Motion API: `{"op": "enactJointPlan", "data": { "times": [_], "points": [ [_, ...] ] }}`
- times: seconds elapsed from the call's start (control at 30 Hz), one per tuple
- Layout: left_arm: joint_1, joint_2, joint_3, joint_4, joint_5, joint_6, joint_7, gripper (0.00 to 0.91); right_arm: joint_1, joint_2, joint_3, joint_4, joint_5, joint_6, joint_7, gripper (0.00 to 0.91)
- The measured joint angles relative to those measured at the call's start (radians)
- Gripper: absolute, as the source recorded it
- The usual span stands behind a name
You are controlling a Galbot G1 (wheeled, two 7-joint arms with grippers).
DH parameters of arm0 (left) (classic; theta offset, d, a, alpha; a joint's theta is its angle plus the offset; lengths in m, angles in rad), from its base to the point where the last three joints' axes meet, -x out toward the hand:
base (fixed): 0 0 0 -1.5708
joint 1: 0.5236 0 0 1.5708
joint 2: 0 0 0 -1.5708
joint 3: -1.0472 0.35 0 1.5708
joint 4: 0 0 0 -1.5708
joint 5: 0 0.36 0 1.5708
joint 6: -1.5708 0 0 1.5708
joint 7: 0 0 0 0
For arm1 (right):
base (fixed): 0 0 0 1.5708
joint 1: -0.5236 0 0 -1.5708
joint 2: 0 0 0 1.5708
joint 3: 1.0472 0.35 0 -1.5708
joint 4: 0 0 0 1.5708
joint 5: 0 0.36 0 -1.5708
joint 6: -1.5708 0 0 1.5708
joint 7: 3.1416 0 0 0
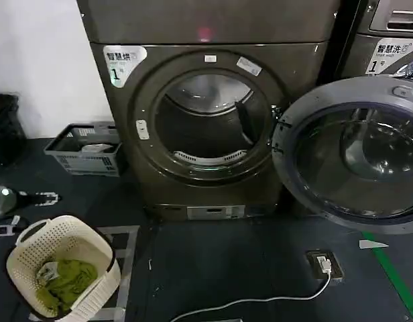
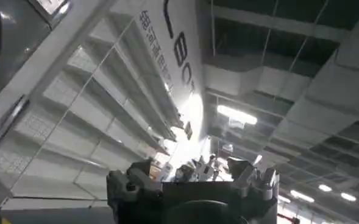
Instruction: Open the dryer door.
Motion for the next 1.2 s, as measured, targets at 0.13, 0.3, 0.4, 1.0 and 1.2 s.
{"op": "enactJointPlan", "data": {
  "times": [0.13,0.3,0.4,1.0,1.2],
  "points": [
    [0.099,0.033,-0.029,0.006,-0.041,0.0,0.0,0.907,0.002,0.001,-0.005,-0.003,-0.001,0.003,-0.004,0.907],
    [0.21,0.059,-0.039,0.024,-0.159,0.0,-0.015,0.907,0.008,0.004,-0.011,0.003,-0.002,0.002,-0.01,0.907],
    [0.254,0.067,-0.034,0.015,-0.185,0.0,-0.017,0.907,0.003,0.006,-0.01,-0.004,-0.002,0.01,-0.011,0.907],
    [0.29,0.052,-0.026,-0.021,-0.214,0.0,-0.016,0.907,0.011,0.016,-0.007,-0.012,-0.006,0.034,-0.021,0.907],
    [0.291,0.051,-0.026,-0.021,-0.214,0.0,-0.016,0.907,0.005,0.016,-0.002,-0.015,-0.006,0.031,-0.017,0.907]
  ]
}}
